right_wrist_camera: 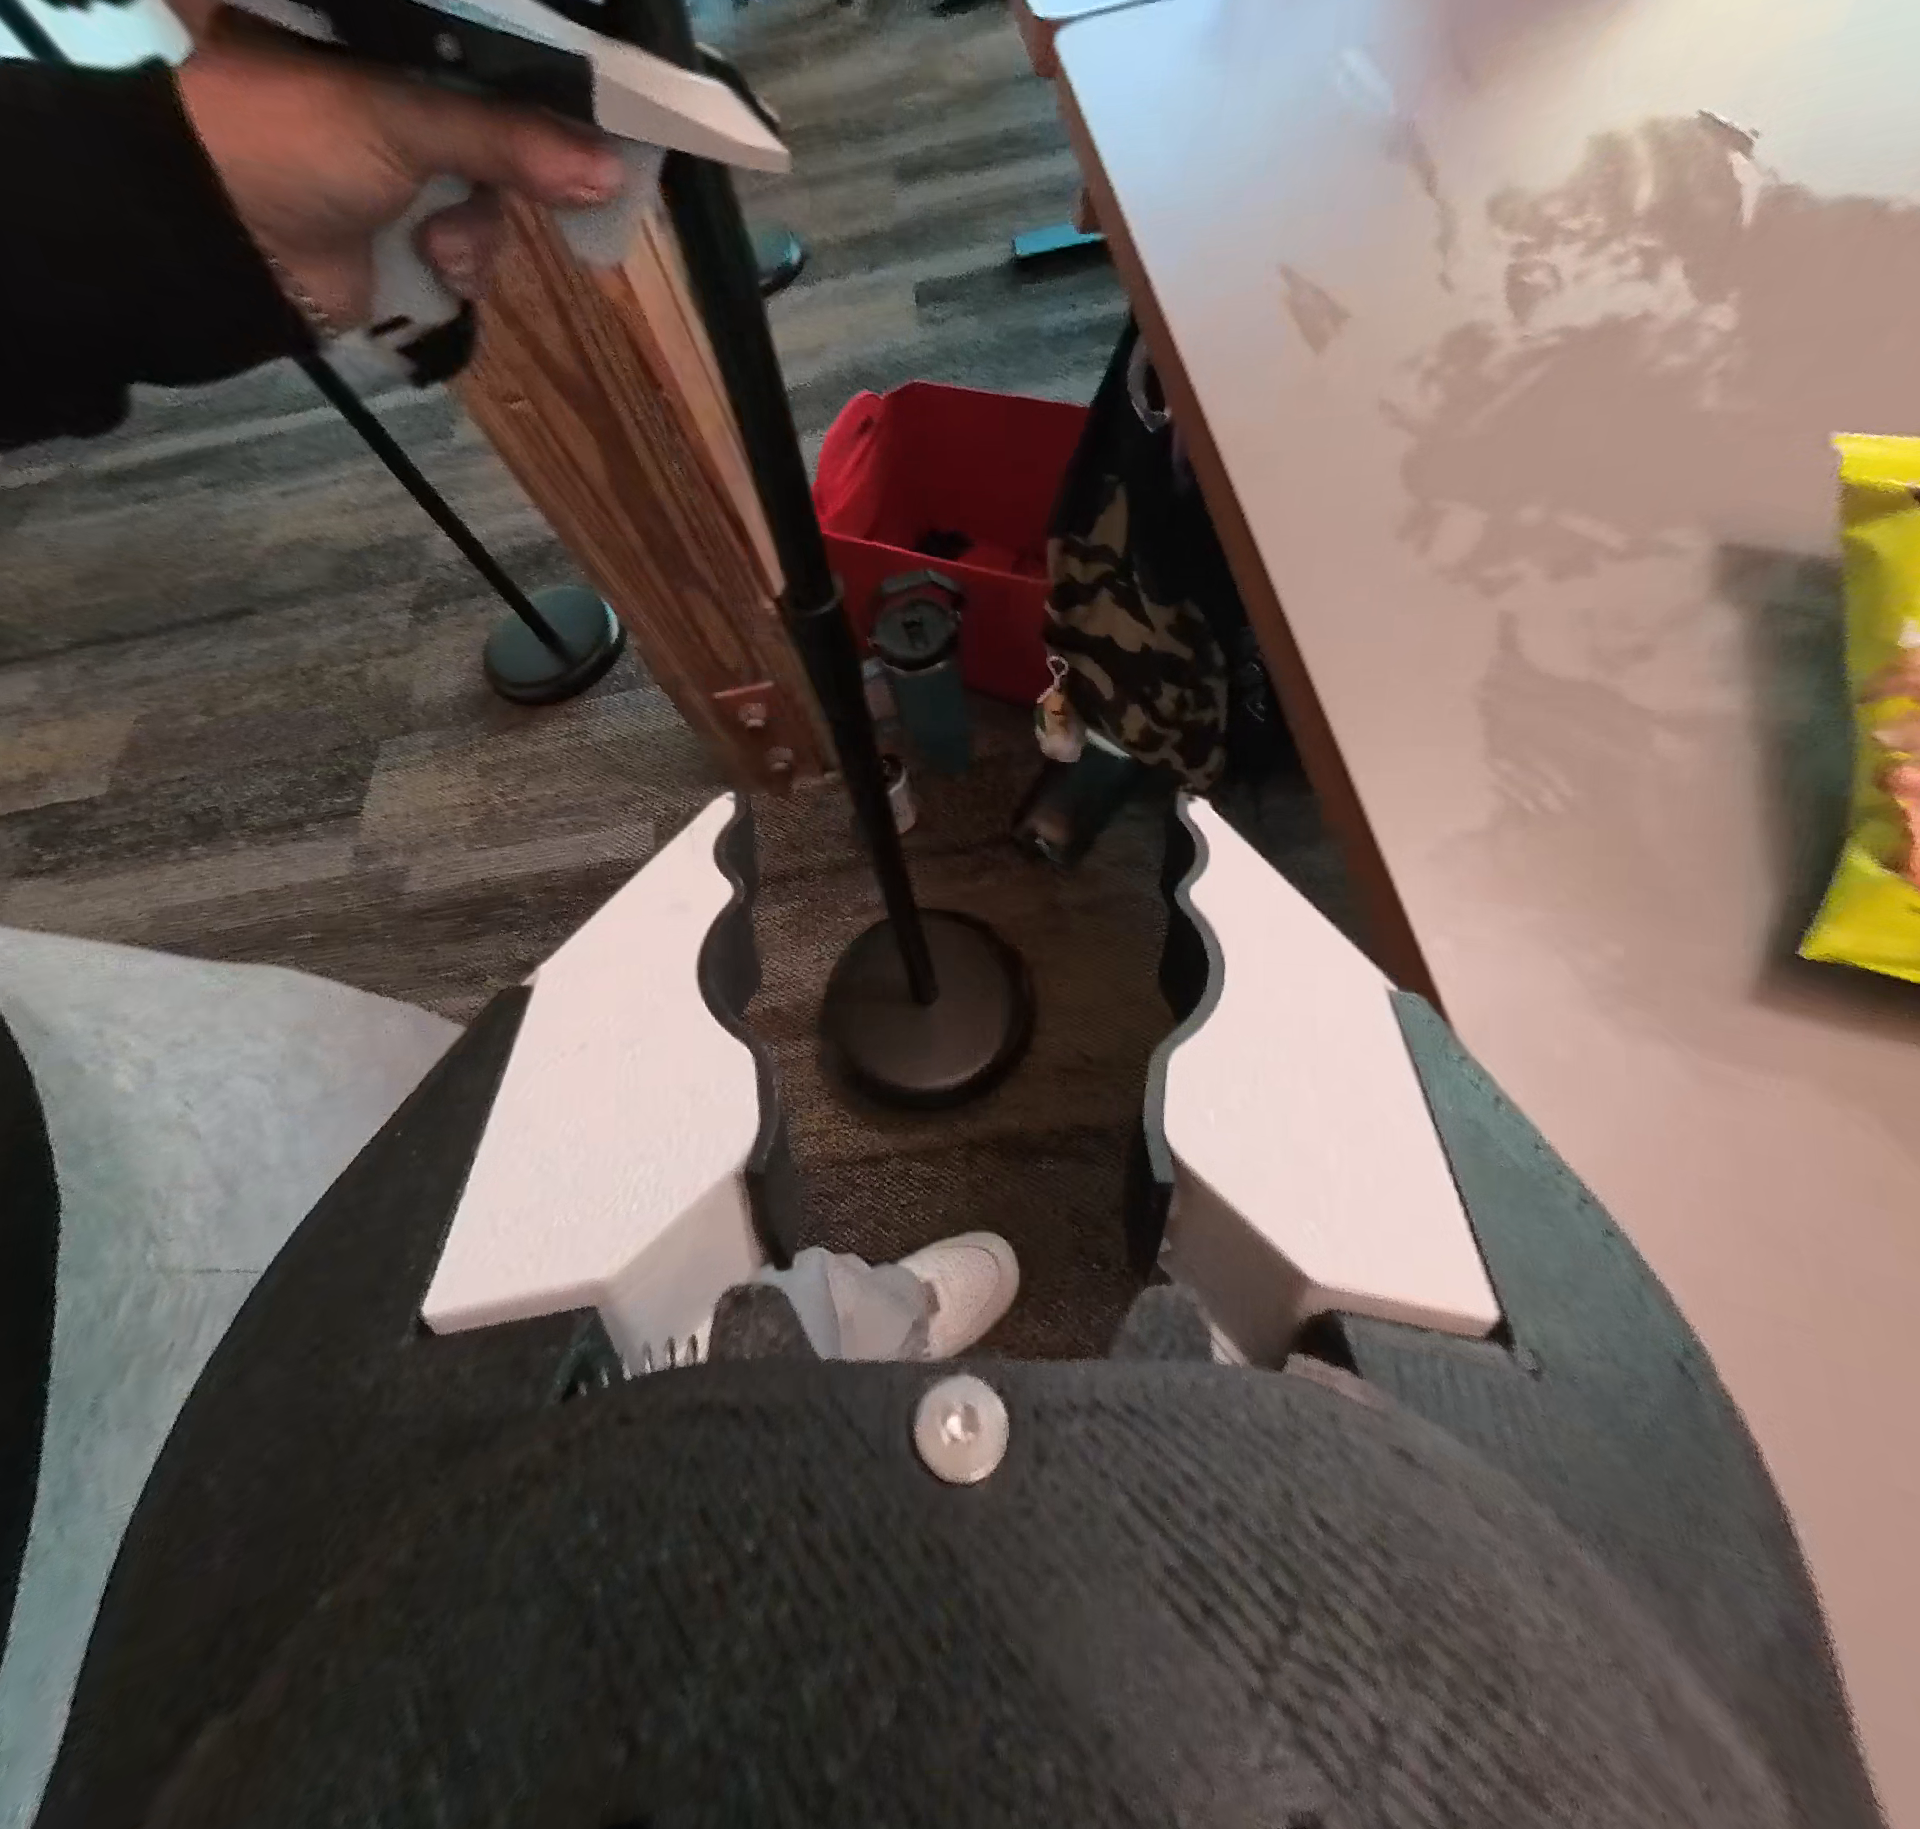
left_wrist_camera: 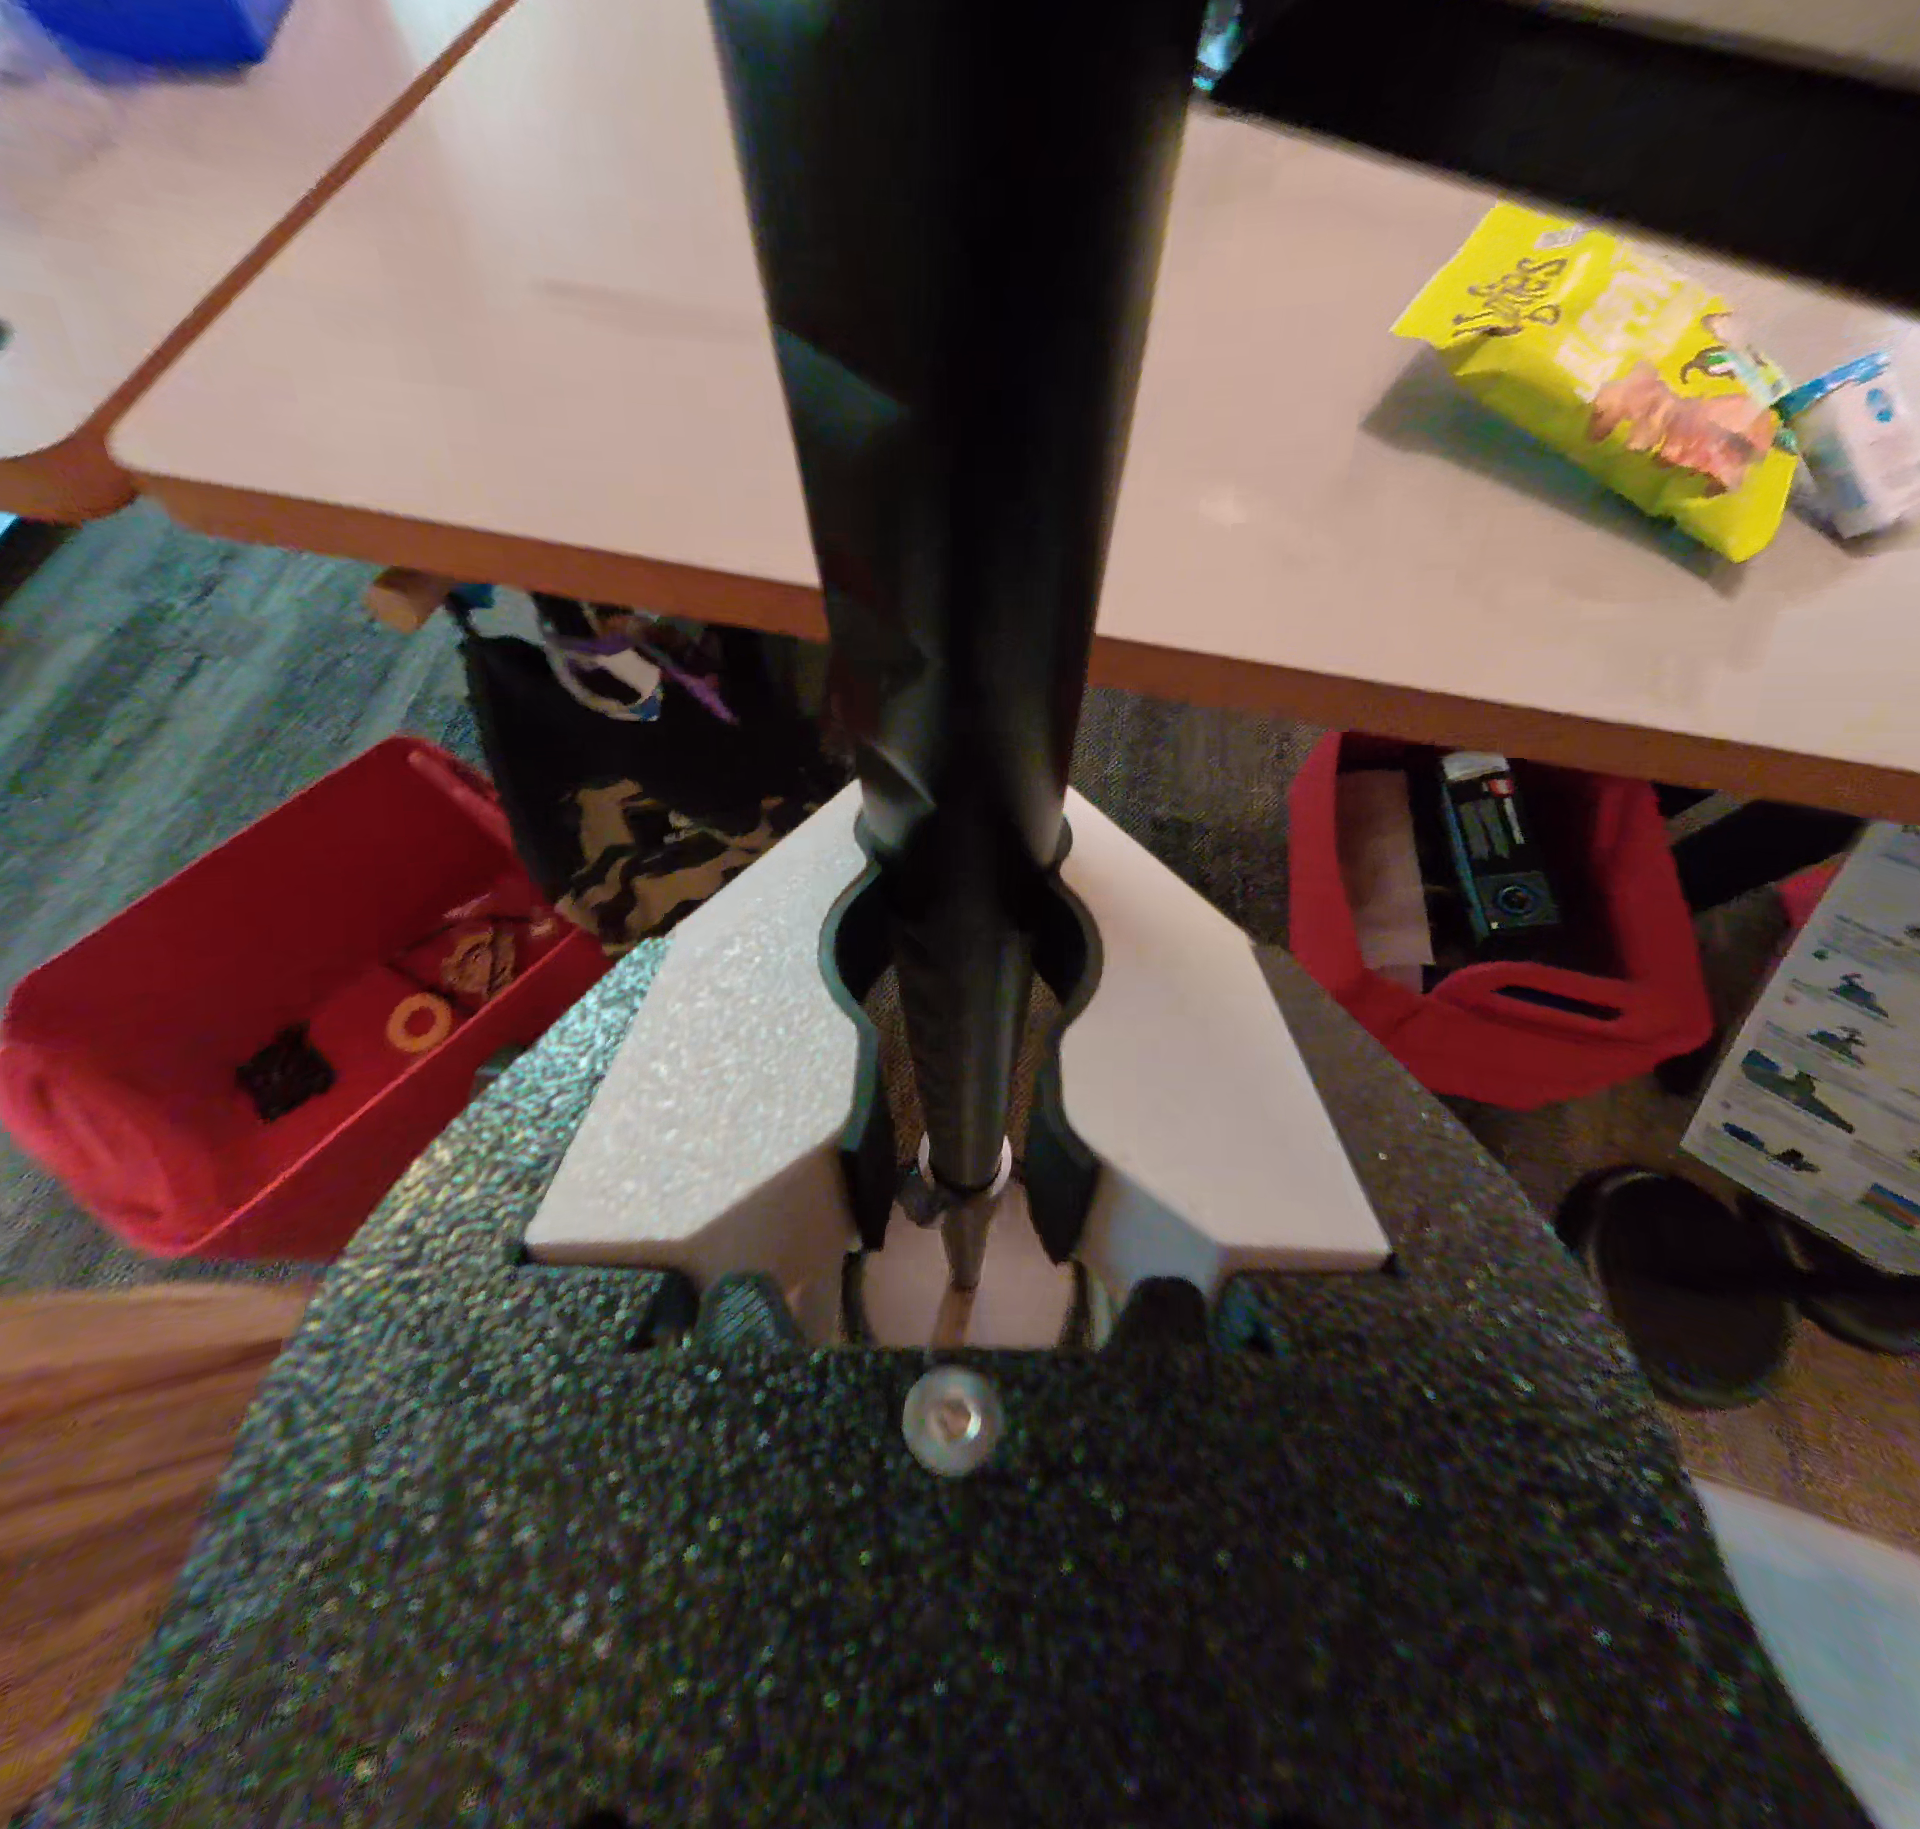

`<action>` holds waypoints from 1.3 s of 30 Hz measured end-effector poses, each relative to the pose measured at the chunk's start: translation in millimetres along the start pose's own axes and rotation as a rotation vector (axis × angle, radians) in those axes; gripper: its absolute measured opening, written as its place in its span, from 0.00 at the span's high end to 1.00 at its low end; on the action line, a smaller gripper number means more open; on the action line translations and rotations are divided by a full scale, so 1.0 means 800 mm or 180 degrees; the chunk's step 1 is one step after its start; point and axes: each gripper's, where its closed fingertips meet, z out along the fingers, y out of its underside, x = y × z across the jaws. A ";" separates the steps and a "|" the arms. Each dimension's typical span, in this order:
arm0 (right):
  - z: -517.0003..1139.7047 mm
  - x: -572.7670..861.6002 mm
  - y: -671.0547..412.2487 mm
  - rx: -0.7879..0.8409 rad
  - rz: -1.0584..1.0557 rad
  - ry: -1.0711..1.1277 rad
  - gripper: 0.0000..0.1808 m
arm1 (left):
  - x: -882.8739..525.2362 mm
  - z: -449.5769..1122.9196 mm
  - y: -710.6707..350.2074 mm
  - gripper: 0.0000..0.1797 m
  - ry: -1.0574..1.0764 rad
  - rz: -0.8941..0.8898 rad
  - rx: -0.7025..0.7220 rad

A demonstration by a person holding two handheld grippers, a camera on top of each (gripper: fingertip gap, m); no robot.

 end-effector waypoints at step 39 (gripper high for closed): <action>-0.005 0.050 0.045 -0.0272 0.0222 -0.0068 0.59 | -0.059 0.211 -0.050 0.87 -0.0451 -0.0166 -0.0081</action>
